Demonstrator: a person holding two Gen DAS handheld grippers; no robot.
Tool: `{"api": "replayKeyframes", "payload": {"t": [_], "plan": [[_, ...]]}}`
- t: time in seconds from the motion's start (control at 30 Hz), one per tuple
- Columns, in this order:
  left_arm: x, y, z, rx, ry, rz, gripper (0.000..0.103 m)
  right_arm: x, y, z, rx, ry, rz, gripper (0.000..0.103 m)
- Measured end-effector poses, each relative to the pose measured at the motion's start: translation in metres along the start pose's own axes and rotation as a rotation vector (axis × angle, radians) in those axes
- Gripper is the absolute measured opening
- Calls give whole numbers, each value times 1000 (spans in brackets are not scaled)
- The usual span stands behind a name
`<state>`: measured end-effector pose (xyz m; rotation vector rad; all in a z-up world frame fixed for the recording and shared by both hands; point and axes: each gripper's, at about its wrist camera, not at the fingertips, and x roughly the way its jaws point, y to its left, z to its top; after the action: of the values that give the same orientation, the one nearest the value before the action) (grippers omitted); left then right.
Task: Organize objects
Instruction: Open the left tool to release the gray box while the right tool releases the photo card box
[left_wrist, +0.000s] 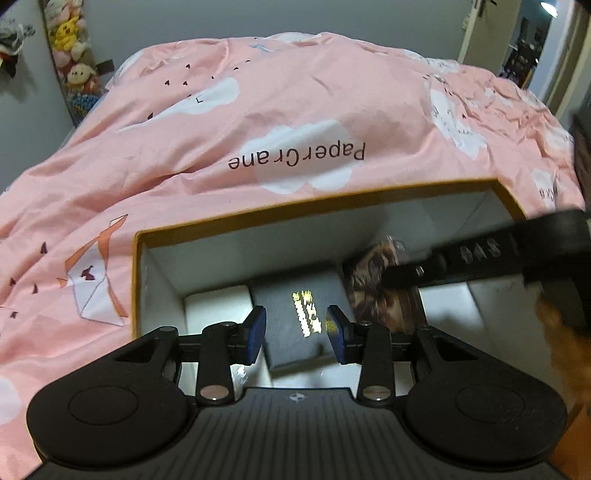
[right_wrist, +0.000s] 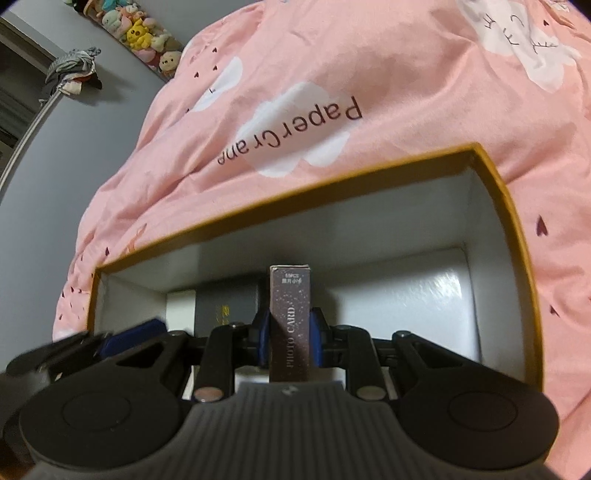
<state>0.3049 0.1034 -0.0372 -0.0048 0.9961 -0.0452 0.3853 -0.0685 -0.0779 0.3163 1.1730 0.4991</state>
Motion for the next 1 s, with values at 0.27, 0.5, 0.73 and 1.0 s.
{"api": "replayKeyframes", "payload": {"t": [0.27,0.5,0.73,1.0], "plan": [[-11,-13,-22,13,-60,57,44,8,4,2,-84,15,-60,27],[-20,-20,-33,-98,-158,88,44,18,17,-4,-252,32,-171,39],[-17,-8,-39,-183,-139,84,44,19,27,-13,-380,48,-220,47],[-20,-1,-46,-217,-156,75,44,16,42,-30,-635,173,-217,64]]}}
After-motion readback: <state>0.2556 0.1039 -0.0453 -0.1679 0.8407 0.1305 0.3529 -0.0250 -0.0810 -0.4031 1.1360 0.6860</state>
